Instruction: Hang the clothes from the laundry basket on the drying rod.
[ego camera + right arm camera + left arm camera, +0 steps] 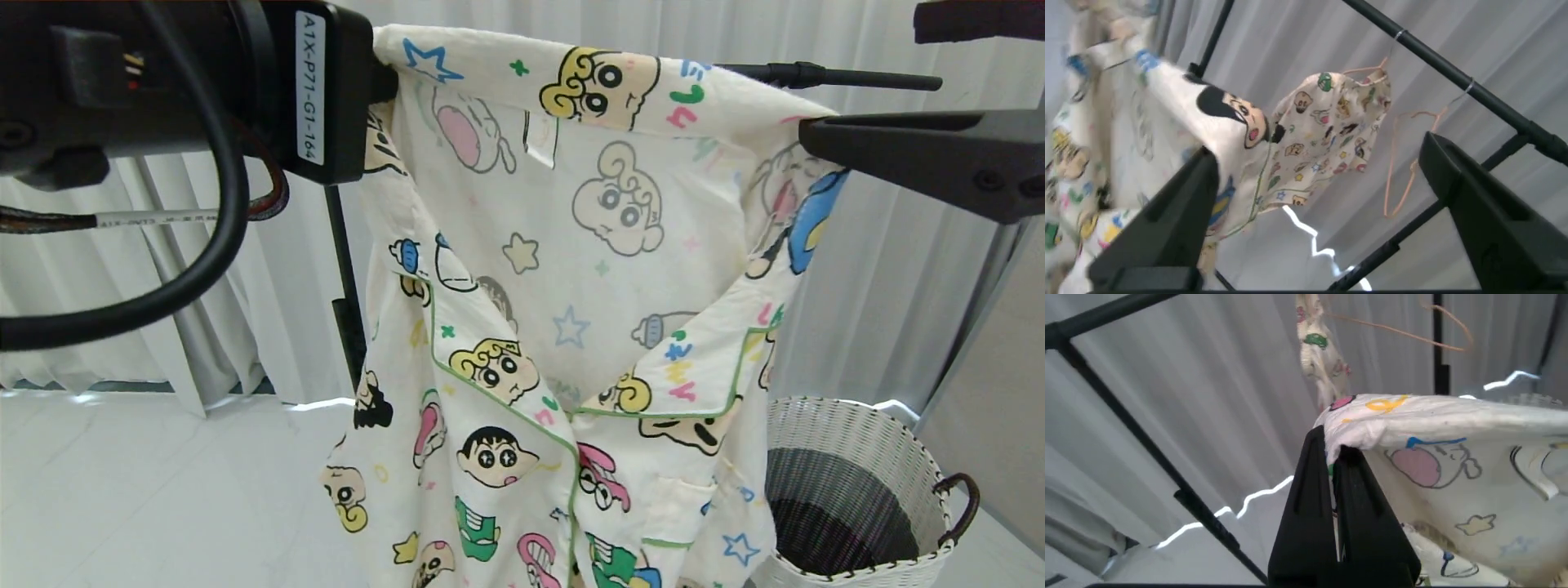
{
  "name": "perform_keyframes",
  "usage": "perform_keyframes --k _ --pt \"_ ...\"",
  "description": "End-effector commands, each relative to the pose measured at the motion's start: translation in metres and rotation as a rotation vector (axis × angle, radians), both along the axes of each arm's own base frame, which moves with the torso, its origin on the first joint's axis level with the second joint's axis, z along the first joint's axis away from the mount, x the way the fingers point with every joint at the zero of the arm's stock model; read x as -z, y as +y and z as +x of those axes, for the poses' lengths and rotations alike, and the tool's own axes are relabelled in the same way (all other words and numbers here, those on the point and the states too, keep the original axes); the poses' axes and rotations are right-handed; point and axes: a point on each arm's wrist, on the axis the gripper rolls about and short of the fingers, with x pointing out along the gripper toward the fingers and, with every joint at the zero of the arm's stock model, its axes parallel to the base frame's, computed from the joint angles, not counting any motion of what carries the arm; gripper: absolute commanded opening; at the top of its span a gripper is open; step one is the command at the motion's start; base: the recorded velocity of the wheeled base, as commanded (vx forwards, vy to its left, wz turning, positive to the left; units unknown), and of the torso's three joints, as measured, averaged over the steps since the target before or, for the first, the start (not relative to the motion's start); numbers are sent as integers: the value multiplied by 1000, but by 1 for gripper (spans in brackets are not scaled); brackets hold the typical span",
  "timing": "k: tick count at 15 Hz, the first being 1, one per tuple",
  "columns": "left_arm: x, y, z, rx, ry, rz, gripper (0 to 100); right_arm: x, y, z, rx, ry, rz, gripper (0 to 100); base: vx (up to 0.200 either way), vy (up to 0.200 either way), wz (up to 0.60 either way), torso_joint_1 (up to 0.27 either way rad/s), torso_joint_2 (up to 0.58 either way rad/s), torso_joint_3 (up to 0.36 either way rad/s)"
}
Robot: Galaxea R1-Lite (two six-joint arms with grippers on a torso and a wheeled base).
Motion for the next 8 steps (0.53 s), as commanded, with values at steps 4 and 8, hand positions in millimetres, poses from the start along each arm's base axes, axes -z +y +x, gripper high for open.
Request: perform_keyframes --k 4,8 --pt "5 13 19 -176 6 13 0 5 -19 -11 -32 -1 12 100 0 0 0 0 0 0" --pt "9 18 15 -178 12 29 0 14 -41 20 261 -4 -41 100 0 0 0 0 0 0"
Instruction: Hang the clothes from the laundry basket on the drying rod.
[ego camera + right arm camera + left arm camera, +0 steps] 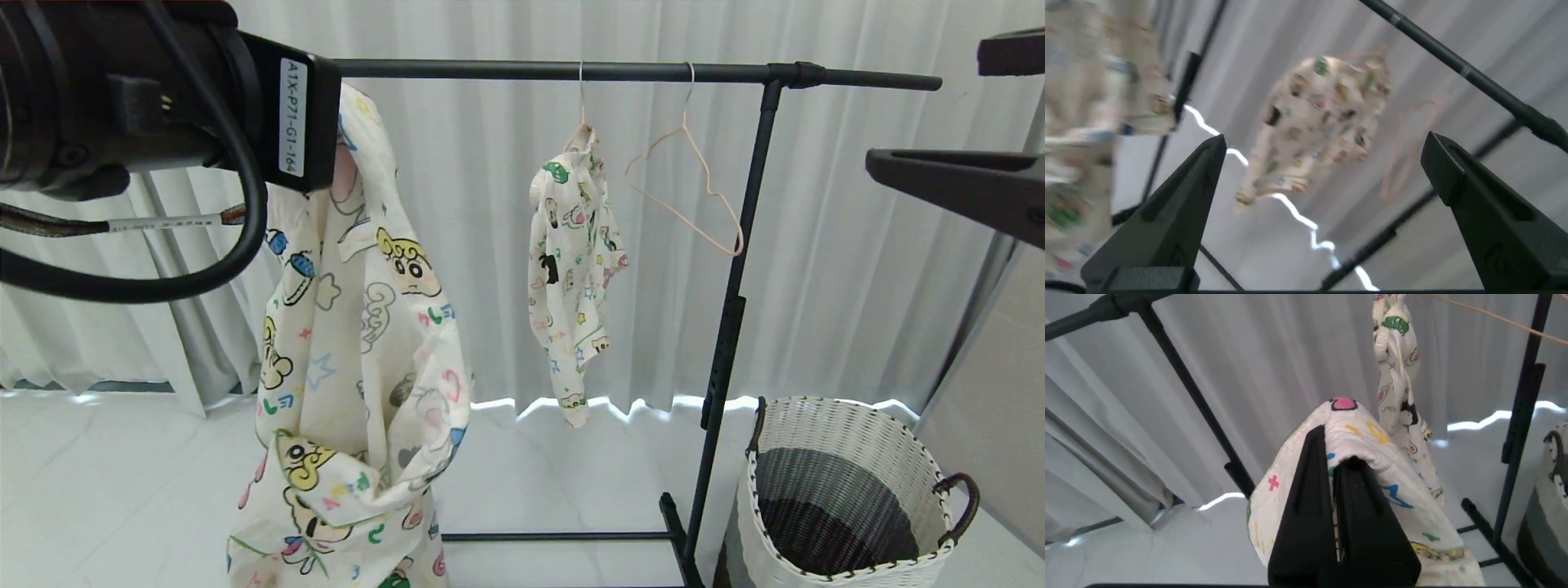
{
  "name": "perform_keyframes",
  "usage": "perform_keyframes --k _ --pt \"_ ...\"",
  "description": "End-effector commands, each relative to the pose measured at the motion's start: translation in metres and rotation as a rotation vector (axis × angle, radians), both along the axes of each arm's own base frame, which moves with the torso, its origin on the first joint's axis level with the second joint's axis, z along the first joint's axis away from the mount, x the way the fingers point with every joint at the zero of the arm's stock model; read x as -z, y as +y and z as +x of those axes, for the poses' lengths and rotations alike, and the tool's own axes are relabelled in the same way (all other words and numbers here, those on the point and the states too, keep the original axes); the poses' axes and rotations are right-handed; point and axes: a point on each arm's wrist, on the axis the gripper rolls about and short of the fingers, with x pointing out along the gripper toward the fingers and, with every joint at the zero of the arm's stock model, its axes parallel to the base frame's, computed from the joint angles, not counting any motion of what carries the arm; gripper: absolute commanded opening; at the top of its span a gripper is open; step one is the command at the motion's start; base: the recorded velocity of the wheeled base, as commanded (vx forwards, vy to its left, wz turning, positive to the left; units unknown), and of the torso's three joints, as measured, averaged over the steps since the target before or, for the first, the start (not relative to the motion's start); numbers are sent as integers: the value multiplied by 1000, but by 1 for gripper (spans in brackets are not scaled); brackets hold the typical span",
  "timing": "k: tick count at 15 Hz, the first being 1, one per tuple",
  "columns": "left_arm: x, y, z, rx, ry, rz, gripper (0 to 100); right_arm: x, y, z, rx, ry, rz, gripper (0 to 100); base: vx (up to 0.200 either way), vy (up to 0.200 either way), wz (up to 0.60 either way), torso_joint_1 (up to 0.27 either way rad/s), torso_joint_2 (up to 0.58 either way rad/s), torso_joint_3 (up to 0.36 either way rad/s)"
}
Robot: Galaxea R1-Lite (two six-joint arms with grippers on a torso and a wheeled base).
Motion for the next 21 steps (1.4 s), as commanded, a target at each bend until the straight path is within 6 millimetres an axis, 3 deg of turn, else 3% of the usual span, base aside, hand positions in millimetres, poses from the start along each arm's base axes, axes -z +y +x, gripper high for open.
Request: perform_keyframes --k 1,5,10,13,17,21 --pt "3 6 -5 -2 4 7 0 4 -20 27 273 -12 -66 100 0 0 0 0 0 0" --pt "10 13 -12 -1 15 20 0 11 -41 47 431 3 -116 100 0 0 0 0 0 0" --pt "9 16 -15 -2 12 17 0 43 -47 42 422 68 -177 100 0 0 0 0 0 0" --pt "14 21 -19 -7 18 27 0 45 -45 42 393 105 -82 100 0 0 0 0 0 0" --pt "14 23 -21 -21 16 30 0 64 -36 40 359 256 91 100 0 0 0 65 -51 -54" --pt "13 25 -23 -30 11 27 0 74 -32 42 363 327 156 100 0 0 0 210 -498 -224"
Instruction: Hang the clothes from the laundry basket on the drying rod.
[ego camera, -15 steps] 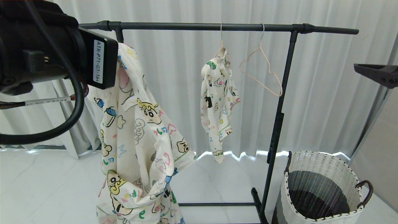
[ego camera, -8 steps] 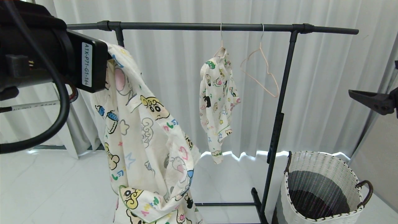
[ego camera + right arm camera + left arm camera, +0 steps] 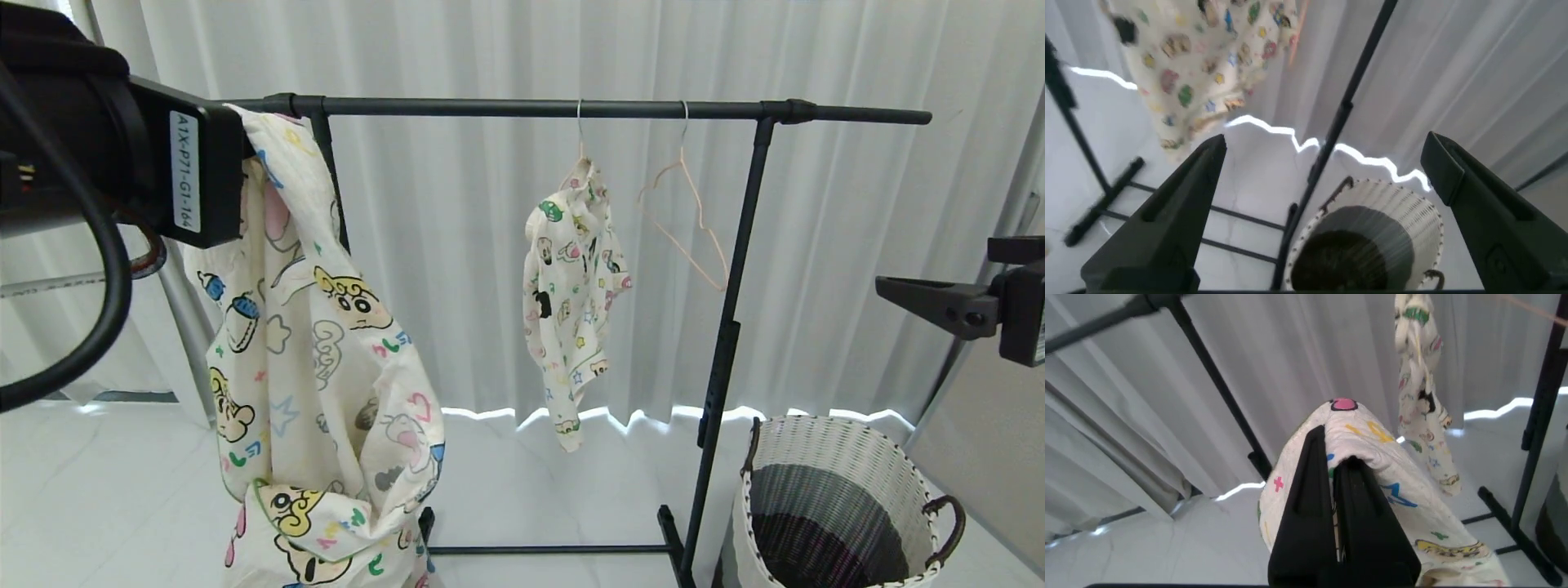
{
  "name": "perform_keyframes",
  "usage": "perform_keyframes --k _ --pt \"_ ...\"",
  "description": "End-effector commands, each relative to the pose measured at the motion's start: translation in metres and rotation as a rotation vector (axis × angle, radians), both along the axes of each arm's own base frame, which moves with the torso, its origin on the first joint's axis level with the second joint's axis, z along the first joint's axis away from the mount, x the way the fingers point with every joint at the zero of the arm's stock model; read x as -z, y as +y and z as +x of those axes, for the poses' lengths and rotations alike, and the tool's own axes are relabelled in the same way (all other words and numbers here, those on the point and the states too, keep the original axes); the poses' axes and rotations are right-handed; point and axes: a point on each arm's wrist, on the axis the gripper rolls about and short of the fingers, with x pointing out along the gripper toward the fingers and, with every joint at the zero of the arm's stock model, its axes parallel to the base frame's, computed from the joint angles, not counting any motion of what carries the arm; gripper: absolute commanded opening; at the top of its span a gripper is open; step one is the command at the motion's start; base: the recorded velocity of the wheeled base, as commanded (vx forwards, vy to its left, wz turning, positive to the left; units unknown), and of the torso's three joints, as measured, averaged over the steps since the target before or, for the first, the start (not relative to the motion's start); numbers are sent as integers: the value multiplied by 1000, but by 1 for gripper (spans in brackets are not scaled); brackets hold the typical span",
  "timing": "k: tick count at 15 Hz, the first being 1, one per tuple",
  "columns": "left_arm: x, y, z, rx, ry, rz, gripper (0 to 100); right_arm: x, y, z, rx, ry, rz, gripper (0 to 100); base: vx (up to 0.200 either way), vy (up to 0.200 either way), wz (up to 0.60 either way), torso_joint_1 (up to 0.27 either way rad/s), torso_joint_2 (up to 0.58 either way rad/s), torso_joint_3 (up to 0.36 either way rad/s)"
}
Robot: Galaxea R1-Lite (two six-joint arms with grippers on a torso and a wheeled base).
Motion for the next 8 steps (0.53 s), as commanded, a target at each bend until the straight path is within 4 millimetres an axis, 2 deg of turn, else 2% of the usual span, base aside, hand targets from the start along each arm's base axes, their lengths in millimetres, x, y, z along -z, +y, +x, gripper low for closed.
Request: perform_keyframes --k 1,4,5,8 --pt "0 1 0 -2 0 0 0 2 2 2 -2 10 -5 100 0 0 0 183 -466 -232" --pt "1 0 0 -4 2 3 0 3 2 2 0 13 -6 100 0 0 0 98 -476 -237" --pt "1 0 0 -4 2 3 0 3 2 2 0 13 -6 100 0 0 0 242 -500 -227" --pt "0 1 -1 -4 -2 -2 0 5 2 3 0 19 -12 100 0 0 0 359 -473 -255"
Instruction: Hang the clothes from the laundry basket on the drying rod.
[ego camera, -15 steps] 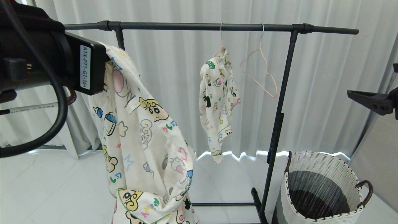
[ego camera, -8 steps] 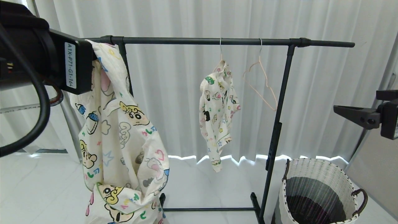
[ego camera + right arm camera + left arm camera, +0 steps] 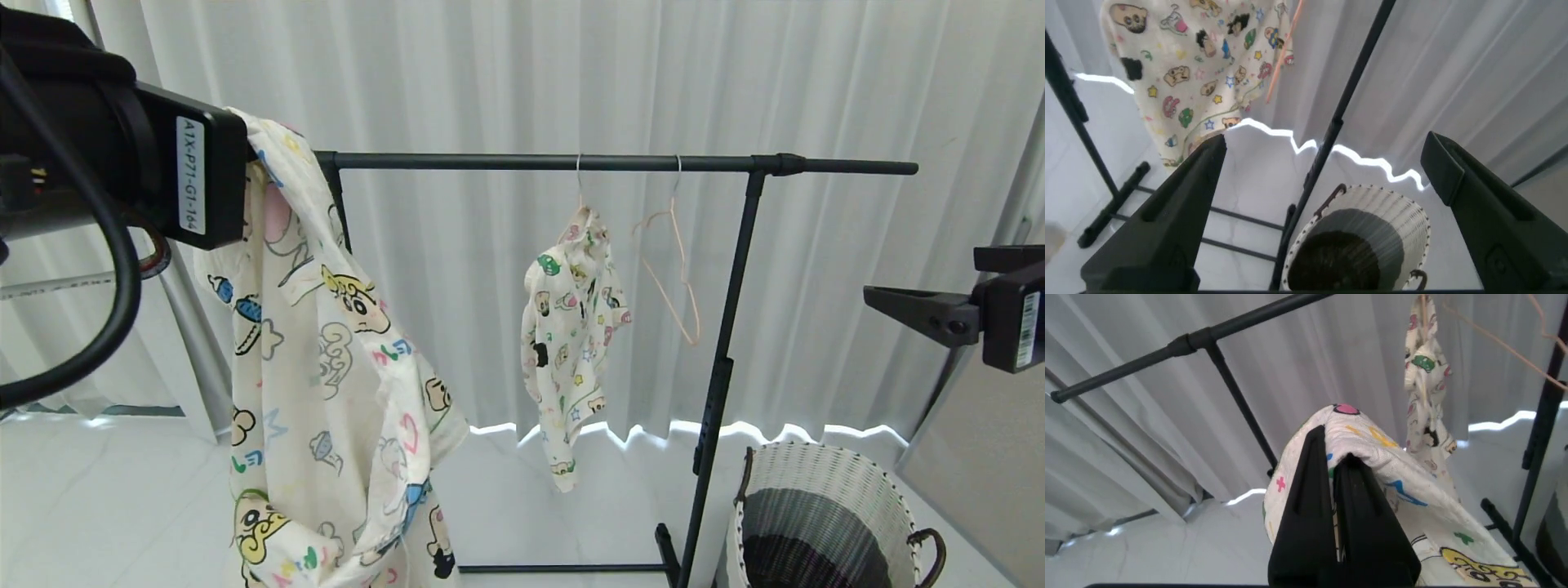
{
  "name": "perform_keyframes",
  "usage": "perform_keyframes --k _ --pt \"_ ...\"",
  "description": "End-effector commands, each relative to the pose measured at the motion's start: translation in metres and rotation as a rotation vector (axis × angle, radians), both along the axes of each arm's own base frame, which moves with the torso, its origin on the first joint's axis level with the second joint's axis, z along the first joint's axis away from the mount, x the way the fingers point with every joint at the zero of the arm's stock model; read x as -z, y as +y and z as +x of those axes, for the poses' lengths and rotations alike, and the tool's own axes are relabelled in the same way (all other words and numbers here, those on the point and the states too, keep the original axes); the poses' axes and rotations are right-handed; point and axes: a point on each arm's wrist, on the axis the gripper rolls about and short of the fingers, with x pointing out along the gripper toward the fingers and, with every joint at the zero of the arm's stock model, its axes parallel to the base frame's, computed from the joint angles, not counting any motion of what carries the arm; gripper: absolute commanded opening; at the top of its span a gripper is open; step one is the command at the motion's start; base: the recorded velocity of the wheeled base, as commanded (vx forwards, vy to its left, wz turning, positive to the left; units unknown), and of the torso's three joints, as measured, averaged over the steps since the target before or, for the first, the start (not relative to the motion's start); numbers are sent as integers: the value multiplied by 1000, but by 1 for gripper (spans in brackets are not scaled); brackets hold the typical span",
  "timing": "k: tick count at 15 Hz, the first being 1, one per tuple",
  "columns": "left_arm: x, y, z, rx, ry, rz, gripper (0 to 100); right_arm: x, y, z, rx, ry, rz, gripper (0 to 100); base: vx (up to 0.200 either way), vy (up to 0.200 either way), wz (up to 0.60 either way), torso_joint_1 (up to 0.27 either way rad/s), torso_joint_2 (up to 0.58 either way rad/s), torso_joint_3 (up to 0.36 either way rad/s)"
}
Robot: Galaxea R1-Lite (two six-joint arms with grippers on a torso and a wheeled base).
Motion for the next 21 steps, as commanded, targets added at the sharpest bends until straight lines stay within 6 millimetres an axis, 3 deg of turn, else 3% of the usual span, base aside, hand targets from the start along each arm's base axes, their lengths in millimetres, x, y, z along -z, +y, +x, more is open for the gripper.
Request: perform_keyframes --k 1,5,9,18,21 --pt "-1 1 -1 0 -3 -3 0 3 1 1 -2 7 -10 100 0 0 0 276 -481 -242" --pt "0 1 -1 0 -1 1 0 10 0 0 1 21 -24 100 0 0 0 217 -426 -209" --pt "-1 2 -2 -2 -4 -4 0 10 0 0 4 20 -23 100 0 0 0 29 -57 -28" --pt "-2 4 -4 0 -8 -8 0 14 1 4 16 39 -29 100 200 0 0 7 -4 0" --pt "-1 5 -4 0 -8 -8 0 22 3 16 48 79 -42 100 200 0 0 2 2 2"
